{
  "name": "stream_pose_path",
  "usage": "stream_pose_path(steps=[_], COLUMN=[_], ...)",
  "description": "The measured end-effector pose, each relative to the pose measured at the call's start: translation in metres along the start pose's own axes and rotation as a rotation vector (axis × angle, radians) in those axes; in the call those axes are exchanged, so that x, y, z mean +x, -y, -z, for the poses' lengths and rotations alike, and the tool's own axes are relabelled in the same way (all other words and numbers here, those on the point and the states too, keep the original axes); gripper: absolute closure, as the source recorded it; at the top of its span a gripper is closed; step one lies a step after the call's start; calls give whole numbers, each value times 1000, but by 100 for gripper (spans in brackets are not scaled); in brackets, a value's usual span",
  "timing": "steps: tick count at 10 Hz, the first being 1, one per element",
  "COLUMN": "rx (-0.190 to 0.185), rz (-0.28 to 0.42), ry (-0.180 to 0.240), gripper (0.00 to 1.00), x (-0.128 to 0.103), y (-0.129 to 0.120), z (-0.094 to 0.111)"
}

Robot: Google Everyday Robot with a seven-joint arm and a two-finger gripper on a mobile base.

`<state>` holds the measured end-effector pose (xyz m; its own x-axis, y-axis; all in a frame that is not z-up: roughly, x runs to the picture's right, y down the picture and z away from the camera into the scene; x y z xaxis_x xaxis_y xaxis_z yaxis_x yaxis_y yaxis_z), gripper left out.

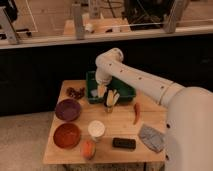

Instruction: Place grapes in purple bowl

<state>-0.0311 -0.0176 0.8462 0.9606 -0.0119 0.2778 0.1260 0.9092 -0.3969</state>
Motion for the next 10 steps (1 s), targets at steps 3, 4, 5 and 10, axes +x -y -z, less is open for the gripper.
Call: stream_pose_path(steps=[3,4,5,10], rx=[-1,-1,-12,-85], rz=[2,1,3,34], ry=[1,2,28,194], gripper=[20,20,20,20], x=[-1,-1,-5,-70], y=[0,0,0,10], z=[0,0,-1,-21])
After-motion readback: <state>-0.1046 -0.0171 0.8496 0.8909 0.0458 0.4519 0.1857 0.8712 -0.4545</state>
